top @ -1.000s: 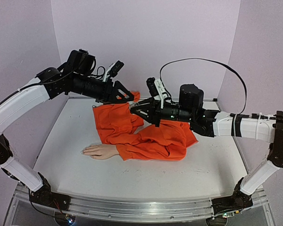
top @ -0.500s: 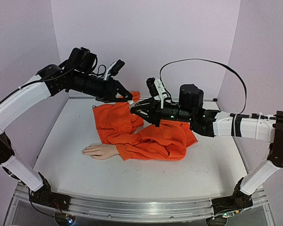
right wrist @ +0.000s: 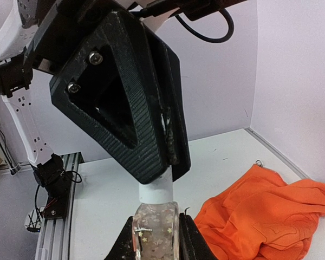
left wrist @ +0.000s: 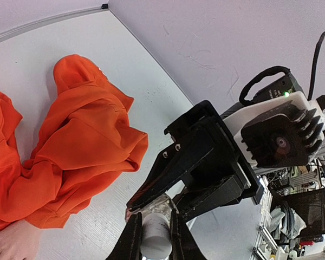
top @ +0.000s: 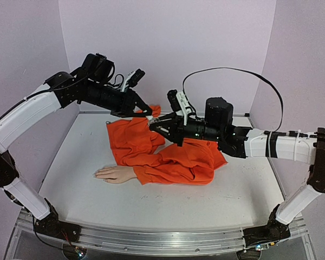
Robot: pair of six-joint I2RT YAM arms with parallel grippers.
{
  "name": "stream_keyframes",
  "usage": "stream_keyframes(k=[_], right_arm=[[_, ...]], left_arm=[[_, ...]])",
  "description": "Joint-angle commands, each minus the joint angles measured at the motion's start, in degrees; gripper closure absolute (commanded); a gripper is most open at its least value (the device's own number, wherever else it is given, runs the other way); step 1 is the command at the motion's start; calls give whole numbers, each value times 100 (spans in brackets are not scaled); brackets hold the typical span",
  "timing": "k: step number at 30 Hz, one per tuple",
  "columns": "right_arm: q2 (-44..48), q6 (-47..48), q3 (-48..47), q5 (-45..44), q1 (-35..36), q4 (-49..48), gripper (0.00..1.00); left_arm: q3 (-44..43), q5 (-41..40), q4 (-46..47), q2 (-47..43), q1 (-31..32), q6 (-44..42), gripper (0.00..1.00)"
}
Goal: Paint the nails
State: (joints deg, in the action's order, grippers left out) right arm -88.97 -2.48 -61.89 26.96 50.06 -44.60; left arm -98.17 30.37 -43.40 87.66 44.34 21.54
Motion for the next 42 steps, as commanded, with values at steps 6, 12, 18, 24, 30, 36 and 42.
stream_keyframes(k=[6, 12, 18, 24, 30, 36, 42], right_arm=[[488, 1323, 220, -3614, 890, -944, 100], [597, 1569, 437, -4094, 1014, -1463, 100], [476, 715, 253, -1621, 502, -1172, 100], [138, -888, 28, 1130, -375, -1536, 100], [-302, -2337, -296, 2409, -497, -2493, 100], [-419, -2830, -326, 2462, -503, -2958, 100], [-428, -2849, -307, 2336, -502, -3010, 100]], left_arm=[[-628, -219, -291, 147, -22, 261, 100], [-698, -189, -350, 234, -30, 315, 100], [-727, 77, -221, 149, -22, 122, 33], [-475, -181, 245, -324, -30, -86, 7], [118, 126, 1084, -489, -30, 38, 16], [237, 569, 1487, -432, -22, 131, 36], [249, 582, 1492, -376, -18, 146, 58]])
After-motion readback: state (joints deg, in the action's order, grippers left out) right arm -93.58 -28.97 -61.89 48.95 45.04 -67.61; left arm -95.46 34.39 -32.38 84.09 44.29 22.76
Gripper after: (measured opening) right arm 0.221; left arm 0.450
